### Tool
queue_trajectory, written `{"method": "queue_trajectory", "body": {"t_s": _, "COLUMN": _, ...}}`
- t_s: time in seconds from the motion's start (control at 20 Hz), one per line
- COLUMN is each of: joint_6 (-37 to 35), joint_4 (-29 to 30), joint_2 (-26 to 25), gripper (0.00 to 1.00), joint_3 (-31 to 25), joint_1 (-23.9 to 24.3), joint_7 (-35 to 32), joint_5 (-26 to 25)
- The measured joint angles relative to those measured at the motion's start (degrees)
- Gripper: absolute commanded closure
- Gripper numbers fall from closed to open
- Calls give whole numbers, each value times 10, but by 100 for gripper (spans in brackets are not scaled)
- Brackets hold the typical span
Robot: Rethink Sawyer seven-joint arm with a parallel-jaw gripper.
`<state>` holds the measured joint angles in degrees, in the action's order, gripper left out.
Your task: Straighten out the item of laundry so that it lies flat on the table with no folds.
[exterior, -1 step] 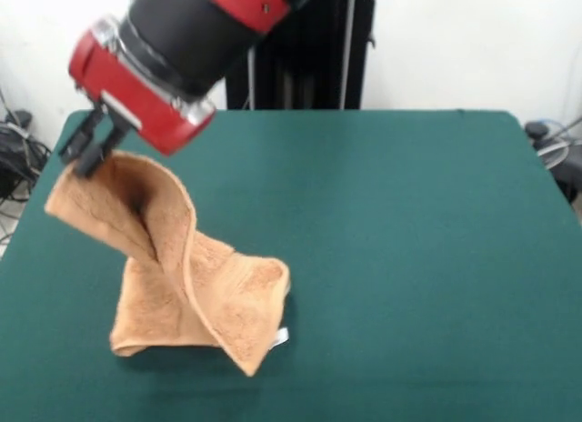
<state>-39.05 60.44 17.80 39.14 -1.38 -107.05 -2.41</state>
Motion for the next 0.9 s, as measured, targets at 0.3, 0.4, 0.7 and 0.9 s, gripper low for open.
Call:
{"method": "queue_trajectory", "body": {"t_s": 0.3, "joint_6": -10, "joint_4": 18, "joint_2": 51, "gripper": 100, "joint_3": 0, "joint_1": -7, "joint_7": 0, "joint_5": -9}}
{"method": "queue_trajectory", "body": {"t_s": 0.4, "joint_6": -10, "joint_4": 26, "joint_2": 67, "gripper": 100, "joint_3": 0, "joint_1": -13, "joint_7": 0, "joint_5": -12}}
{"method": "queue_trajectory", "body": {"t_s": 0.7, "joint_6": 0, "joint_4": 55, "joint_2": 110, "gripper": 100, "joint_3": 0, "joint_1": -46, "joint_7": 0, "joint_5": -22}}
{"method": "queue_trajectory", "body": {"t_s": 0.9, "joint_6": 4, "joint_4": 69, "joint_2": 128, "gripper": 100, "joint_3": 0, "joint_1": -63, "joint_7": 0, "joint_5": -22}}
